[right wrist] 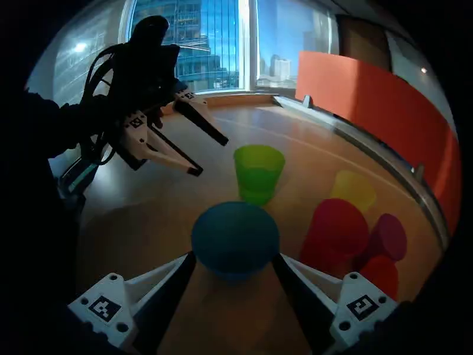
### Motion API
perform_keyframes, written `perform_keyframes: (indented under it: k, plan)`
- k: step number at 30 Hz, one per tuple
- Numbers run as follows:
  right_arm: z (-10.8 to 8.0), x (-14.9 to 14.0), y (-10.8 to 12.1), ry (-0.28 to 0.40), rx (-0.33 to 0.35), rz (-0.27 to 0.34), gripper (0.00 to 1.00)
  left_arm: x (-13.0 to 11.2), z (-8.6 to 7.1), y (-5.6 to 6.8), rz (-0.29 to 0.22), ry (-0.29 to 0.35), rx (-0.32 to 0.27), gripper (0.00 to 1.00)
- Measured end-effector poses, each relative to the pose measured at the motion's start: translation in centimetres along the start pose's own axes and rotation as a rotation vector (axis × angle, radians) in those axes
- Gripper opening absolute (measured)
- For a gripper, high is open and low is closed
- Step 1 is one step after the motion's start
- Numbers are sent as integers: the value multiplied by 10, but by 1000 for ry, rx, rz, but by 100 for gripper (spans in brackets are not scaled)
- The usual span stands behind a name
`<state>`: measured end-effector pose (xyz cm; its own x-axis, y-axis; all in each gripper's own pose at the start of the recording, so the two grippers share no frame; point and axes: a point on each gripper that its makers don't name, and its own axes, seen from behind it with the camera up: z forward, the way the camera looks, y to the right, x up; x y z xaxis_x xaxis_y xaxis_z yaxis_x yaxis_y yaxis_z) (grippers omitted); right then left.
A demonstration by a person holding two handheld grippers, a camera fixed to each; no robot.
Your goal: Pour water
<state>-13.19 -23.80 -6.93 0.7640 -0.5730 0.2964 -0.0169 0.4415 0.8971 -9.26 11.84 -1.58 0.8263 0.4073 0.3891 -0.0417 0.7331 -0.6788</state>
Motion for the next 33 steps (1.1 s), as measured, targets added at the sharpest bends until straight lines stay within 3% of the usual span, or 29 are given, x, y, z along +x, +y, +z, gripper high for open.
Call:
perform_keyframes:
  k: [11, 18, 27, 33]
  plan:
    - [-40, -18, 2, 23, -75, 40, 100, 2, -13, 3, -62, 56, 31, 100]
    - [-67, -27, 5, 41, -128, 60, 100, 3, -26, 5, -71, 76, 55, 100]
    - [-84, -27, 9, 90, -187, 93, 100, 13, -36, 9, -101, 123, 84, 100]
    - [-97, -19, 22, 144, -248, 129, 100, 23, -44, 3, -121, 179, 142, 100]
